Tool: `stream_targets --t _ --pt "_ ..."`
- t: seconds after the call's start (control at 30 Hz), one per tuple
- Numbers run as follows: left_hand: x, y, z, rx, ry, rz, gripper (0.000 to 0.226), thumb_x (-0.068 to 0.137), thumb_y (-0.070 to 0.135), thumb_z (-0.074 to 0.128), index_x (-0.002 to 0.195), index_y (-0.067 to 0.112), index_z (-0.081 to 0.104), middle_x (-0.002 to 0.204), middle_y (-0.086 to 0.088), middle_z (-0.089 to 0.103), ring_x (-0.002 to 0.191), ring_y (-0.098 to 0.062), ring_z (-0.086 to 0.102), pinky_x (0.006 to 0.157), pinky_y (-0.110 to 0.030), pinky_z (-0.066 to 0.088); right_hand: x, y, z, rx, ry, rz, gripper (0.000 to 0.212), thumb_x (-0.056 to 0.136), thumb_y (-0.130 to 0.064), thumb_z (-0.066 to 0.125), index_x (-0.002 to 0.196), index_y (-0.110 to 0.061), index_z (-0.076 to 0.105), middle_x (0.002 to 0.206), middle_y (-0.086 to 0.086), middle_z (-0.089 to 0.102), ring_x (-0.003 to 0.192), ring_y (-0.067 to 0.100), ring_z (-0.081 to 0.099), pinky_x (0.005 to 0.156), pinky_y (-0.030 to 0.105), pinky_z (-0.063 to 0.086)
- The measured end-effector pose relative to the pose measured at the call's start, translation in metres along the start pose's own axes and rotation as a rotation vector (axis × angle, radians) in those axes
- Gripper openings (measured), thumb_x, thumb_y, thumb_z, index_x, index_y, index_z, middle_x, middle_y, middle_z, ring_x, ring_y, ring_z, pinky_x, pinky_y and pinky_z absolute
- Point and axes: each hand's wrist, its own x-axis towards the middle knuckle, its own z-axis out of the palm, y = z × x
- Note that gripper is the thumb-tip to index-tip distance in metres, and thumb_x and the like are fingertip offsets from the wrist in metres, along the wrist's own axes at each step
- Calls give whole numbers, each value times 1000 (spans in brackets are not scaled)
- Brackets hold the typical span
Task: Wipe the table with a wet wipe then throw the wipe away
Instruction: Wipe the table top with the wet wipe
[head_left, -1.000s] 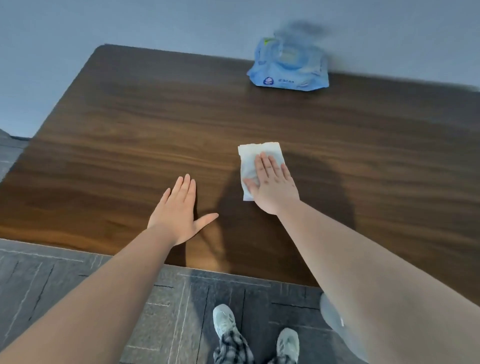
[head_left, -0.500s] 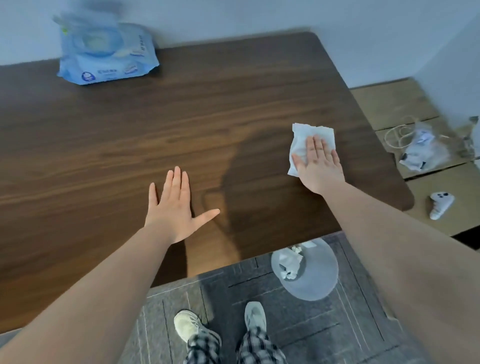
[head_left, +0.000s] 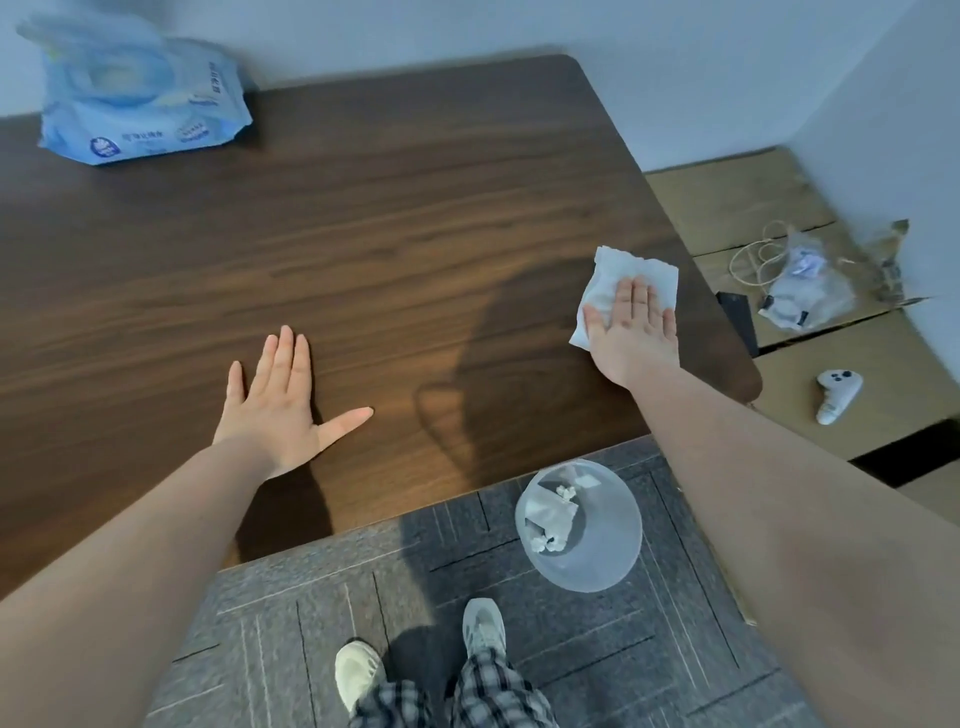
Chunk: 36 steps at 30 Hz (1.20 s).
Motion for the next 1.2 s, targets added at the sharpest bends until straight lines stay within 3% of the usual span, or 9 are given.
stream_targets --t 0.17,0.33,0.6,0.87,1.2 --pt "-3 -2 -2 -53 3 30 117 63 86 10 150 11 -13 159 -3 -20 146 -15 -17 119 -44 -5 -27 -39 12 3 -8 -27 68 97 -53 8 150 -14 -11 160 6 -13 146 21 -14 117 41 -8" --pt "-21 -37 0 -126 47 53 112 69 82 16 151 9 -8 160 -5 -14 147 -17 -11 120 -40 2 -57 -128 26 -25 -14 -168 68 98 -52 10 150 -13 -9 160 7 -11 147 21 -12 118 41 -8" --pt "-82 -215 18 -132 85 -235 114 68 84 15 151 7 -6 161 -6 -11 148 -17 -10 120 -41 3 -120 -338 71 -105 -51 -527 68 97 -53 7 149 -15 -14 159 2 -17 146 18 -17 118 40 -10" --pt "-160 -381 57 -112 25 -594 132 56 95 4 150 3 -8 160 -14 -11 148 -24 -9 120 -46 4 -212 -526 122 -184 -76 -869 67 97 -52 10 150 -15 -11 160 1 -14 146 17 -16 118 40 -10" --pt "-166 -406 77 -238 67 -642 132 54 98 9 148 10 -18 159 -6 -21 146 -21 -19 119 -47 -5 -279 -655 161 -312 -78 -1146 67 97 -52 11 150 -17 -7 160 4 -11 147 22 -13 119 43 -7"
